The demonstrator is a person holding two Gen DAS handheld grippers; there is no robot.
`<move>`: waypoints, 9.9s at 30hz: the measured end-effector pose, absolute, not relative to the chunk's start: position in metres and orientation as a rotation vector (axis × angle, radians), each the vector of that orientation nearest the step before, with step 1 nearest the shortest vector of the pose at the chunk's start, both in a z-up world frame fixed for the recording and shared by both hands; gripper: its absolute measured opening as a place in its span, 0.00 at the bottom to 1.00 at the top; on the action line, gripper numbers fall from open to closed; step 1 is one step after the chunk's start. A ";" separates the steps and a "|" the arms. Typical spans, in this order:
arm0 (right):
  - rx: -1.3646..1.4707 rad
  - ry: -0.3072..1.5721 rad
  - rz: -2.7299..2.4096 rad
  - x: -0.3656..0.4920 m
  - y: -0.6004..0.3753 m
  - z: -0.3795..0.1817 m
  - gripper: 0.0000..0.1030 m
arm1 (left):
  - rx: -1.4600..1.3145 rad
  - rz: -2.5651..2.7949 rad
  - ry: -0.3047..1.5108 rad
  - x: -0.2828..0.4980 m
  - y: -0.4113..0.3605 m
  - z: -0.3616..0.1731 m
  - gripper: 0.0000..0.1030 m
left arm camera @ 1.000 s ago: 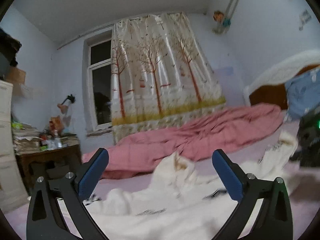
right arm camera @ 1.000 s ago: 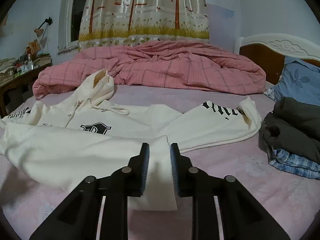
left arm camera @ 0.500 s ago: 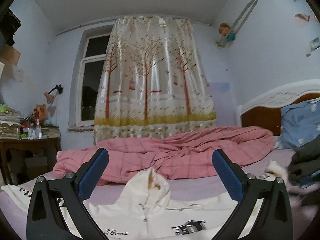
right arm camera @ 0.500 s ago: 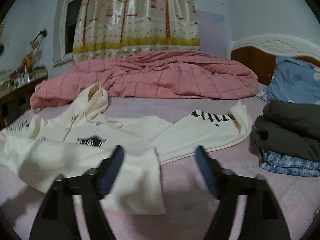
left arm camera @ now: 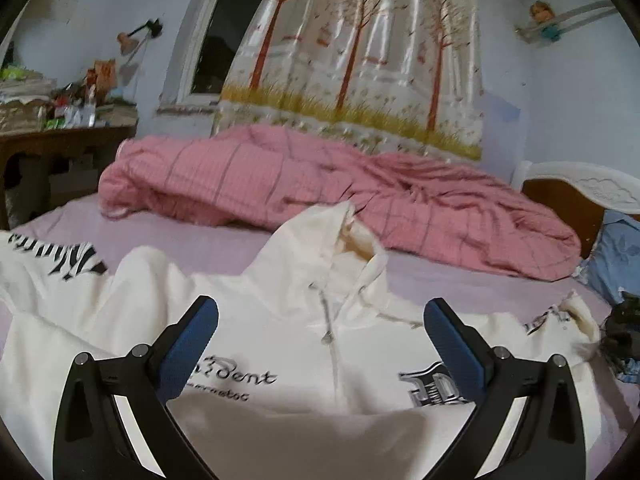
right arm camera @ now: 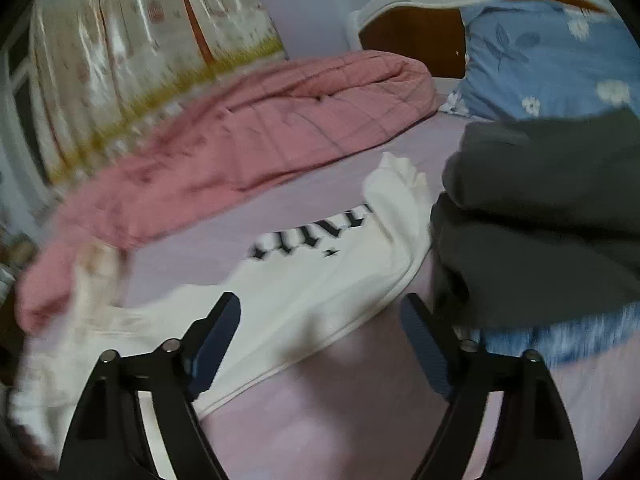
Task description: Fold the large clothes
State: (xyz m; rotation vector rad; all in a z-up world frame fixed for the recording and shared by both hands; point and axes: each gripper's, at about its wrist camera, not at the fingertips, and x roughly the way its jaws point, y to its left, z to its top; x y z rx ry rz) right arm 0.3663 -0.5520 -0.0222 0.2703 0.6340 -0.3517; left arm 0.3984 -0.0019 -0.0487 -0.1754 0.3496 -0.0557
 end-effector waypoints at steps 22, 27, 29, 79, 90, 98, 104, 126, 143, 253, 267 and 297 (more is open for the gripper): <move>0.030 1.000 -0.634 0.554 -0.658 -0.091 0.08 | -0.039 -0.037 0.439 0.413 -0.024 -0.066 0.99; -0.004 0.791 -0.559 0.528 -0.622 -0.049 0.05 | 0.066 0.135 0.279 0.387 -0.038 -0.052 0.99; 0.005 0.710 -0.503 0.514 -0.602 -0.018 0.05 | 0.065 0.114 0.217 0.376 -0.038 -0.044 0.99; 0.273 0.521 0.270 0.403 -0.305 0.000 0.65 | -0.284 -0.400 0.531 0.408 -0.020 -0.062 0.87; 0.325 0.740 0.166 0.432 -0.363 -0.033 0.65 | -0.154 -0.330 0.760 0.445 -0.060 -0.065 0.77; 0.356 0.857 0.488 0.442 -0.289 -0.065 0.55 | -0.153 -0.200 0.610 0.418 -0.013 -0.052 0.77; 0.143 0.907 0.673 0.423 -0.230 -0.070 0.55 | -0.238 -0.225 0.581 0.416 0.011 -0.047 0.77; 0.003 1.012 0.662 0.425 -0.213 -0.089 0.55 | -0.310 -0.372 0.938 0.495 -0.052 -0.064 0.08; -0.082 1.032 0.452 0.442 -0.226 -0.105 0.55 | -0.206 -0.285 0.722 0.348 0.024 -0.062 0.68; 0.069 0.923 0.183 0.453 -0.265 -0.082 0.64 | -0.700 0.468 0.644 0.393 0.425 -0.128 0.68; 0.061 0.901 0.154 0.454 -0.276 -0.079 0.64 | -0.481 0.451 0.476 0.420 0.400 -0.095 0.03; 0.045 0.906 0.106 0.455 -0.277 -0.081 0.64 | -0.092 -0.124 0.624 0.453 0.048 -0.093 0.66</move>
